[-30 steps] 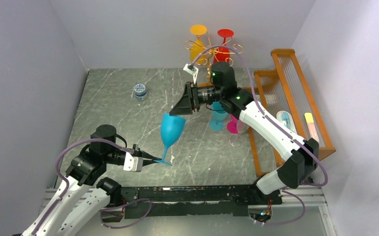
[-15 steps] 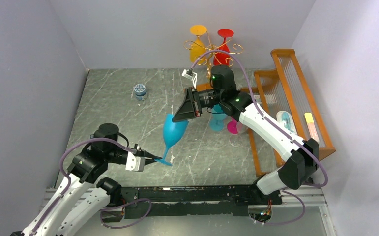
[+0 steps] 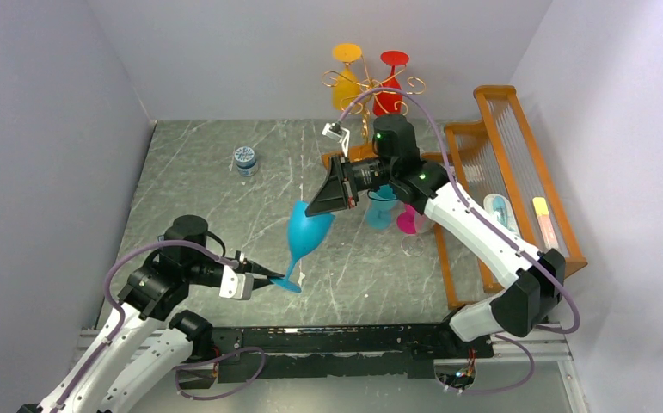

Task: Take the wine glass off the wine glass rack
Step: Place the wine glass at the center of the board.

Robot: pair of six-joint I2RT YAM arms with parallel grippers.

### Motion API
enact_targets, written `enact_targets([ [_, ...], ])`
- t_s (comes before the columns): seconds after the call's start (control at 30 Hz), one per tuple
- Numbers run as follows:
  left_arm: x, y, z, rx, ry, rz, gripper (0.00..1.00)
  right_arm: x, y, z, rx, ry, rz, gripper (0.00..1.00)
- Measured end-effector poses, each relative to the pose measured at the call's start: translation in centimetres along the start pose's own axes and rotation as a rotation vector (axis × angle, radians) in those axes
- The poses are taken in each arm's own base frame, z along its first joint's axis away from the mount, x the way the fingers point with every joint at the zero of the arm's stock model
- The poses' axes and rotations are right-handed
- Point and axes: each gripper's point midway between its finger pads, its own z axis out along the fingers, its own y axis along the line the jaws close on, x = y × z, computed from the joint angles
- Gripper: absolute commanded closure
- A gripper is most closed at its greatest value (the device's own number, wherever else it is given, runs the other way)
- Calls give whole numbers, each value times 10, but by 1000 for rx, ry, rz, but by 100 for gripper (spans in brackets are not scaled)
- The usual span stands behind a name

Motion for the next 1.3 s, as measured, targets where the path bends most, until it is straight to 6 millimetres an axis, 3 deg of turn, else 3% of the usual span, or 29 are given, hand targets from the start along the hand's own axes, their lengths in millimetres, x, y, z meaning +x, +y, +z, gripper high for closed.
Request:
enact_targets([
  [0.2, -1, 1, 0, -10, -1, -32, 64, 4, 14, -4, -10, -5, -30, 100],
  [1.3, 3, 5, -4, -50, 34, -35, 51, 3, -2, -5, 93, -33, -57, 100],
])
